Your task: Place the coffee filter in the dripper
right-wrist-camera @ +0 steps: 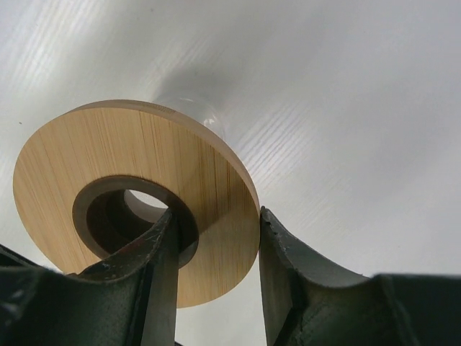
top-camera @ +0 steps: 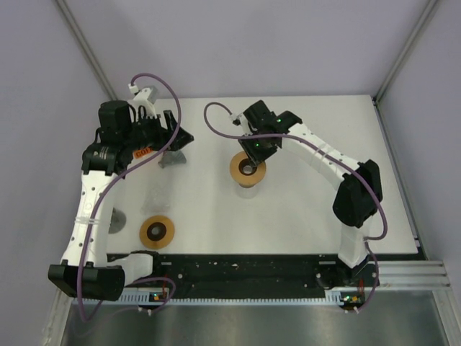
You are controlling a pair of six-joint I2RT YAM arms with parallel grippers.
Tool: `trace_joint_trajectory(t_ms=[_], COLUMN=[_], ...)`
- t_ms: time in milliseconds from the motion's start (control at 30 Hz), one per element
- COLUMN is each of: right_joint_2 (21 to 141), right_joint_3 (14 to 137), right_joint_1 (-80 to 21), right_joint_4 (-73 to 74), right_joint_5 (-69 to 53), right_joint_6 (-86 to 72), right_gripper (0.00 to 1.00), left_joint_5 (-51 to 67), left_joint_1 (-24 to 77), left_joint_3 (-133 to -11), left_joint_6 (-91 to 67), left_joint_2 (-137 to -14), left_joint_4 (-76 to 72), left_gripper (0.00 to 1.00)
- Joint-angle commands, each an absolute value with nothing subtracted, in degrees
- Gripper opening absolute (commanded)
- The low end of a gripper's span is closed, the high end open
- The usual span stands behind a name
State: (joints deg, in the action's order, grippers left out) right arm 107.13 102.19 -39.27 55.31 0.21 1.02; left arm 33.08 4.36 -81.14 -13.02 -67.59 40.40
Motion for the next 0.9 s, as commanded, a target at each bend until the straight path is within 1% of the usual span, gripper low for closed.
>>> trace_joint_trajectory(t_ms=[0, 100, 167, 300, 333, 500, 633, 800, 867], right_joint_2=[108.6, 109.2, 109.7, 111.1, 111.4, 111.6, 111.4, 110.2, 110.0], right_joint_3=[107.2, 107.1, 107.2, 107.4, 107.3, 107.3, 107.4, 108.3, 109.0], right_joint_1=[-39.6, -39.6, -39.6, -39.6, -39.6, -39.6, -39.6, -39.6, -39.6], right_joint_4=[59.0, 58.9, 58.9, 58.8, 58.7, 58.7, 59.1, 59.1, 59.0], right_joint_5=[1.1, 1.1, 0.8, 0.4, -1.3, -3.5, -2.9, -5.2, -5.3], right_joint_6=[2.3, 2.4, 2.5, 2.8, 3.0, 3.5, 3.7, 4.0, 4.1], right_gripper=[0.0, 0.01, 0.07, 0.16, 0.19, 0.25, 0.44, 0.59, 0.62], left_joint_5=[32.5, 33.0, 33.0, 33.1, 33.1, 33.1, 33.2, 32.7, 32.2], left_joint_1=[4.0, 4.0, 4.0, 3.9, 3.9, 3.9, 3.8, 3.8, 3.7], left_joint_3=[-81.7, -81.7, -81.5, -81.5, -81.6, -81.6, -81.7, -81.9, -82.3], left_joint_6=[-11.4, -11.4, -11.4, -11.3, -11.3, -11.2, -11.2, -10.4, -9.7], left_joint_2=[-66.2, -66.3, -66.4, -66.5, -66.5, -66.6, -66.7, -66.7, -66.8], left_joint_4=[39.3, 39.1, 38.9, 38.9, 39.0, 39.0, 39.0, 39.4, 39.8], left_gripper=[0.76, 0.76, 0.76, 0.76, 0.76, 0.76, 0.76, 0.77, 0.78])
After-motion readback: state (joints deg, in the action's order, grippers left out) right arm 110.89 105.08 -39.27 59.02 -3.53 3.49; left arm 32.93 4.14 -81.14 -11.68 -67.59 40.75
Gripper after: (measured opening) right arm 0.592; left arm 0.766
